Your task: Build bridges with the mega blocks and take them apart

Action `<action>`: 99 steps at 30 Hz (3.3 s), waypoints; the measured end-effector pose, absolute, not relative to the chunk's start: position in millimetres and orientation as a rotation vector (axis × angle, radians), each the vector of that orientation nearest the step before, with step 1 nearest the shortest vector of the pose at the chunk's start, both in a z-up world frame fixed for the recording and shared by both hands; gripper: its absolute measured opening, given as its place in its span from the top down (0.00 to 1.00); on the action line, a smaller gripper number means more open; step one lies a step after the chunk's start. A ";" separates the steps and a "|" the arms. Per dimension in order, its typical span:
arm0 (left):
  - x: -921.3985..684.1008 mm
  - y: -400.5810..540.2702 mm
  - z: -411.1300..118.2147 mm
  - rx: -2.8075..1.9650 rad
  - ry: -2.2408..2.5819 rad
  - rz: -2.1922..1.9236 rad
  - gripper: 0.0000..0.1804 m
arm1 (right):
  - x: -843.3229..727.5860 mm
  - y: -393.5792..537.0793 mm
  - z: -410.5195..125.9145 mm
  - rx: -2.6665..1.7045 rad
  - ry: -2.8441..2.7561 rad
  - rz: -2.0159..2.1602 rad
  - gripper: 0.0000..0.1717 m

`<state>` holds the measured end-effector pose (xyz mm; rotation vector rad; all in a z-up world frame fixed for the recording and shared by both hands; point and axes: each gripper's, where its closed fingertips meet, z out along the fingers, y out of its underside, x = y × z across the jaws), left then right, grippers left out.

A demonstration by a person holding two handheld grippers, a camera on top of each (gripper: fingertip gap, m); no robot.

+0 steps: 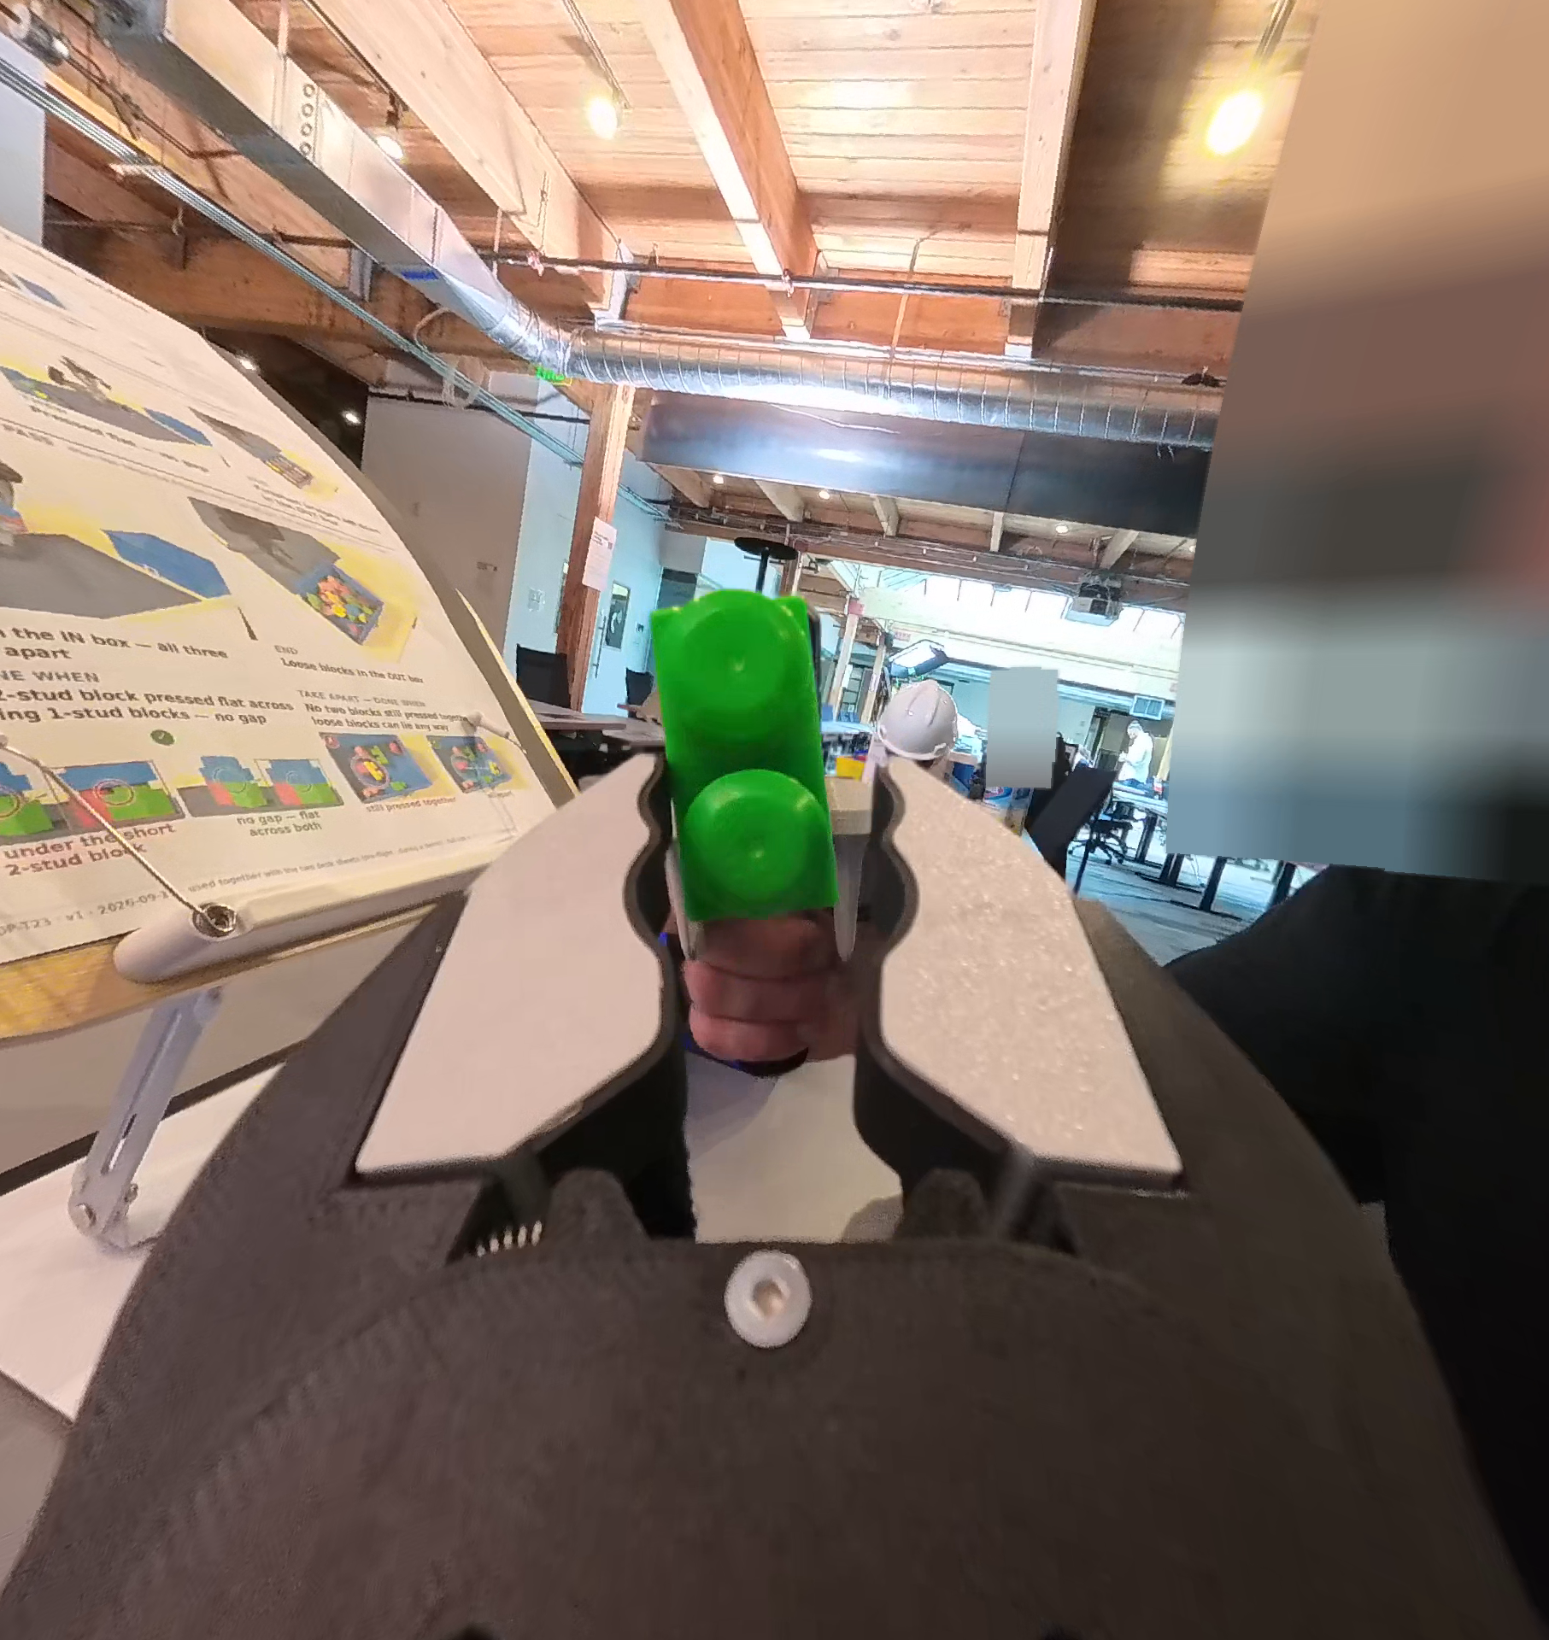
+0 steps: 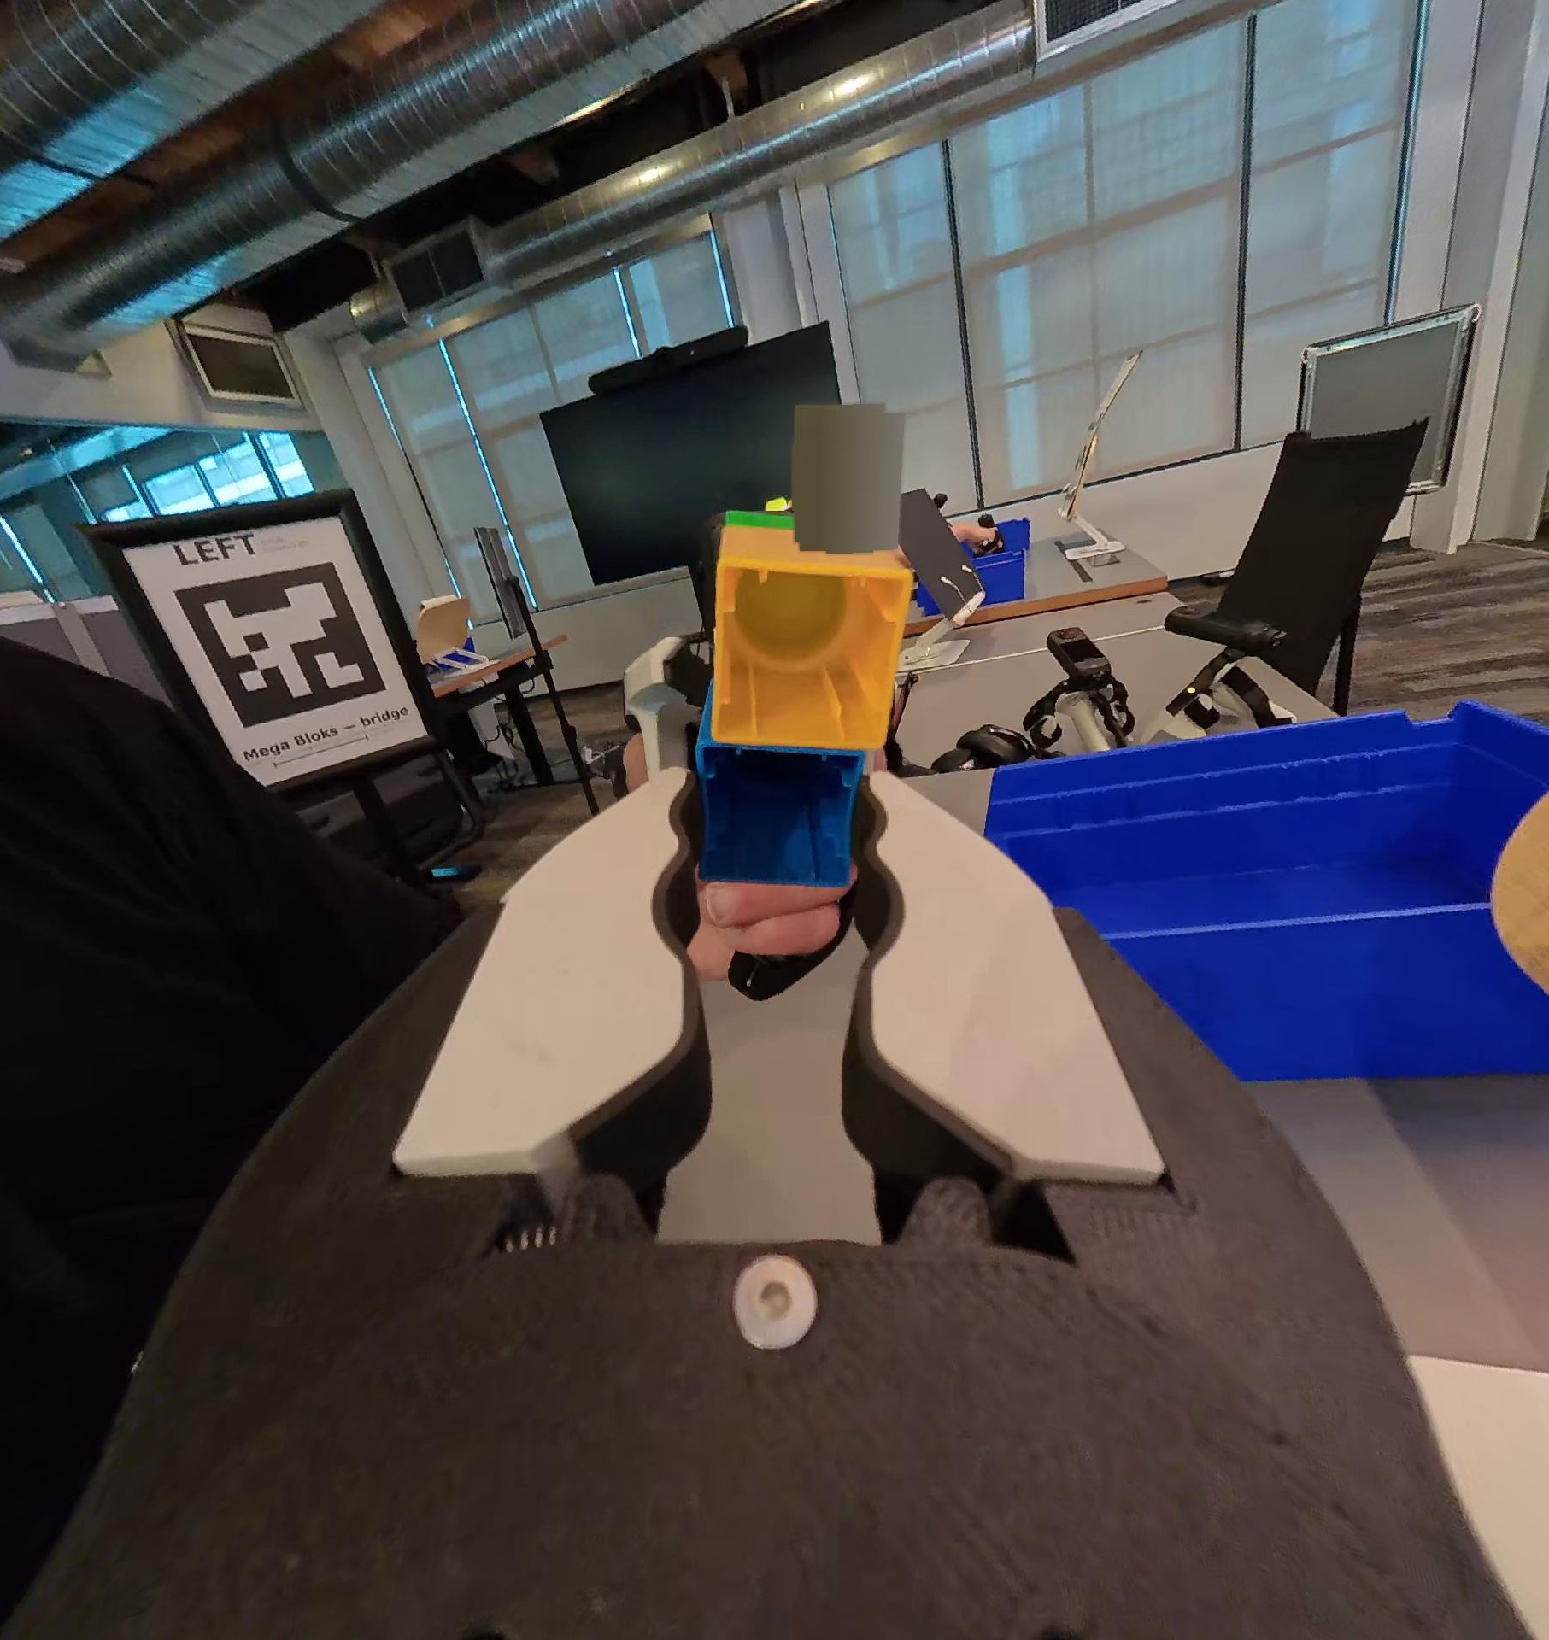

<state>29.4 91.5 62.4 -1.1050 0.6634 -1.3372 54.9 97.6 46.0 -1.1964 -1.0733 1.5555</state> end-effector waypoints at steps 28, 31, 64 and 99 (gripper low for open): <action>36.4 98.5 38.4 -1.234 0.748 -1.301 0.76 | 52.1 100.9 31.6 -1.267 -1.145 1.470 0.81; 31.7 100.1 32.0 -1.257 0.748 -1.288 0.80 | 47.2 99.6 24.4 -1.281 -1.149 1.496 0.81; 35.6 94.0 28.9 -1.233 0.799 -1.198 0.81 | 49.6 98.7 34.0 -1.195 -1.118 1.492 0.81; 36.5 99.3 5.4 -1.429 0.934 -1.136 0.70 | 53.5 111.7 24.1 -1.255 -1.122 1.502 0.79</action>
